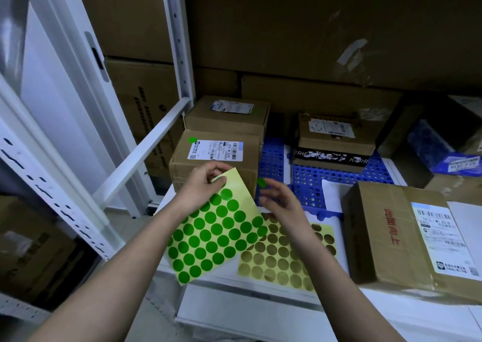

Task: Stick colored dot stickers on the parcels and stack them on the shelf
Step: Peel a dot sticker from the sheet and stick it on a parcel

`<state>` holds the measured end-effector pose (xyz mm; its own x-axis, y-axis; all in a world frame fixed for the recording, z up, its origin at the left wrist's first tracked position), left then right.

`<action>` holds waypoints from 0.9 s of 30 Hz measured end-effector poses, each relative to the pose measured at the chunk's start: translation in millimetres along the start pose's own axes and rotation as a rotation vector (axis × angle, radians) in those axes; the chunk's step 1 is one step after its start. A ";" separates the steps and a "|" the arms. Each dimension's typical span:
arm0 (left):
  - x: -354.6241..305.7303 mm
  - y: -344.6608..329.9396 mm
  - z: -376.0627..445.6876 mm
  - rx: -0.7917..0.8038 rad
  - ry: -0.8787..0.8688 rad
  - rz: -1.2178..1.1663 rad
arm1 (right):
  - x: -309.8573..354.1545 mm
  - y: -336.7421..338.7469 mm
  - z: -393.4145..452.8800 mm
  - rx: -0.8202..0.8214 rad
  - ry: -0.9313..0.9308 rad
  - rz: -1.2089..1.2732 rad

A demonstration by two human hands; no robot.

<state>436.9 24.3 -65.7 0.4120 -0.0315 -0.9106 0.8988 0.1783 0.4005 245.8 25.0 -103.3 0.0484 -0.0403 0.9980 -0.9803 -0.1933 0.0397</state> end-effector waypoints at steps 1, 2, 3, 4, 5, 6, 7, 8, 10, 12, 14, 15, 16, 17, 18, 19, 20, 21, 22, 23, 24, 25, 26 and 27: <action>0.2 -2.3 0.2 0.021 -0.001 0.014 | -3.8 -2.2 -2.3 -0.003 0.018 -0.069; 0.9 -4.8 0.5 0.040 0.002 0.029 | -9.8 -4.3 -3.9 -0.010 0.034 -0.151; 1.2 -7.2 0.8 0.054 0.004 0.040 | -16.8 -6.2 -5.1 -0.023 0.046 -0.222; 1.4 -9.5 1.0 0.060 0.004 0.047 | -24.1 -7.3 -6.0 -0.042 0.053 -0.272; 1.4 -11.8 1.0 0.062 0.000 0.055 | -31.0 -7.5 -6.9 -0.065 0.054 -0.297; 1.9 -14.1 0.6 0.061 -0.007 0.068 | -36.4 -7.4 -7.4 -0.091 0.054 -0.302; 2.8 -16.4 -0.5 0.060 -0.015 0.091 | -40.6 -6.7 -8.1 -0.119 0.051 -0.294; 4.3 -18.7 -2.5 0.059 -0.027 0.127 | -43.7 -5.7 -9.0 -0.146 0.047 -0.279; 7.1 -22.3 -8.5 0.036 -0.100 0.272 | -49.5 -3.3 -11.5 -0.193 0.028 -0.240; 7.3 -25.7 -18.5 -0.026 -0.255 0.457 | -55.6 -2.4 -14.2 -0.227 0.006 -0.191; 8.1 -30.8 -33.1 -0.075 -0.382 0.540 | -61.7 -2.8 -17.6 -0.256 -0.003 -0.169; 10.1 -34.0 -40.9 -0.086 -0.417 0.553 | -64.9 -3.5 -19.2 -0.272 -0.007 -0.173; 13.6 -37.5 -48.6 -0.091 -0.438 0.569 | -68.0 -4.5 -20.9 -0.288 -0.015 -0.177; 20.1 -42.2 -55.6 -0.090 -0.445 0.592 | -71.7 -5.8 -22.3 -0.304 -0.025 -0.176; 28.9 -47.5 -62.1 -0.082 -0.434 0.619 | -74.3 -7.8 -23.9 -0.316 -0.032 -0.170; 38.9 -53.0 -67.7 -0.069 -0.403 0.654 | -76.7 -9.9 -25.8 -0.326 -0.036 -0.168; 50.9 -58.2 -71.9 -0.047 -0.342 0.697 | -78.3 -12.4 -27.8 -0.333 -0.040 -0.172; 63.1 -62.2 -75.0 -0.018 -0.252 0.741 | -79.9 -14.9 -29.6 -0.339 -0.048 -0.181; 75.1 -65.1 -78.5 0.020 -0.141 0.784 | -81.3 -17.7 -31.8 -0.341 -0.060 -0.195; 85.9 -67.2 -82.2 0.057 -0.039 0.826 | -82.7 -20.8 -33.9 -0.337 -0.076 -0.213; 93.4 -68.6 -85.4 0.081 0.029 0.864 | -84.0 -23.7 -35.4 -0.330 -0.093 -0.229; 98.8 -69.3 -87.9 0.099 0.077 0.895 | -85.5 -26.4 -36.1 -0.320 -0.111 -0.241; 103.3 -69.1 -89.4 0.112 0.118 0.912 | -85.9 -28.5 -36.4 -0.311 -0.124 -0.254; 108.3 -68.1 -90.1 0.120 0.157 0.909 | -86.3 -30.0 -35.9 -0.302 -0.130 -0.273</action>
<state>406.8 97.3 -200.8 0.9484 0.2055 -0.2413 0.2534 -0.0343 0.9668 264.1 69.4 -188.9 0.3186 -0.1541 0.9353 -0.9393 0.0814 0.3334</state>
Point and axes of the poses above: each hand's wrist, its own z-axis towards the middle knuckle, its own y-axis out of the back of the hand, x = y × z, the point moved 7 cm from there along z, towards the middle knuckle, and after that the axes turned 4 degrees about -x, right-handed, at the moved point
